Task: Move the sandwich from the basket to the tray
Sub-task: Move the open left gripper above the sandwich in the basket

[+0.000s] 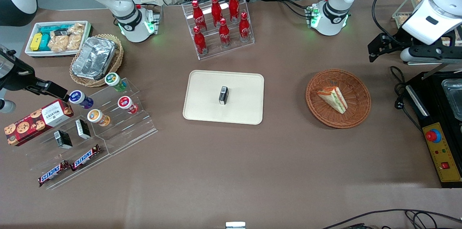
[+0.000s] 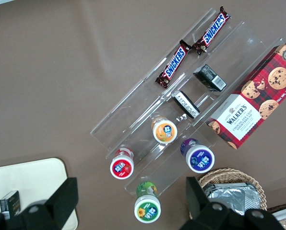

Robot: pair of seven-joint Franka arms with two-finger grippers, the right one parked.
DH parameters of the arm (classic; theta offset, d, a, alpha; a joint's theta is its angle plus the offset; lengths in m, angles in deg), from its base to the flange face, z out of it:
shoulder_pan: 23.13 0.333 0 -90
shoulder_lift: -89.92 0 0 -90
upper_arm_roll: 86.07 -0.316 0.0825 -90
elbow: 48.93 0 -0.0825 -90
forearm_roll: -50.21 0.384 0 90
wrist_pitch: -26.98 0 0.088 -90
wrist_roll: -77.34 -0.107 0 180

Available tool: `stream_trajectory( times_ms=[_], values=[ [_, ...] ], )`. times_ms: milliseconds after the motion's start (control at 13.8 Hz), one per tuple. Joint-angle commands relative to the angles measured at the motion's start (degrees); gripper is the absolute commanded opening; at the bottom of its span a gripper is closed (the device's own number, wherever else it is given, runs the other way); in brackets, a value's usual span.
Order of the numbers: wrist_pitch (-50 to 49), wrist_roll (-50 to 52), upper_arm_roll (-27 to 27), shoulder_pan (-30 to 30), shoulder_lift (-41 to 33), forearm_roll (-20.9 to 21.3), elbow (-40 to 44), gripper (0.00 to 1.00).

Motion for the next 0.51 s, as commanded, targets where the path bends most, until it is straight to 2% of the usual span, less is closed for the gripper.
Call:
stream_trajectory(
  times_ms=[0, 289, 434],
  values=[
    [-0.94, 0.05, -0.03, 0.15, -1.36, 0.81, -0.64, 1.0],
    [-0.94, 1.02, 0.06, 0.06, -1.19, 0.81, -0.47, 1.0],
    [-0.94, 6.87, 0.06, -0.12, -1.19, 0.72, -0.73, 1.0]
  ],
)
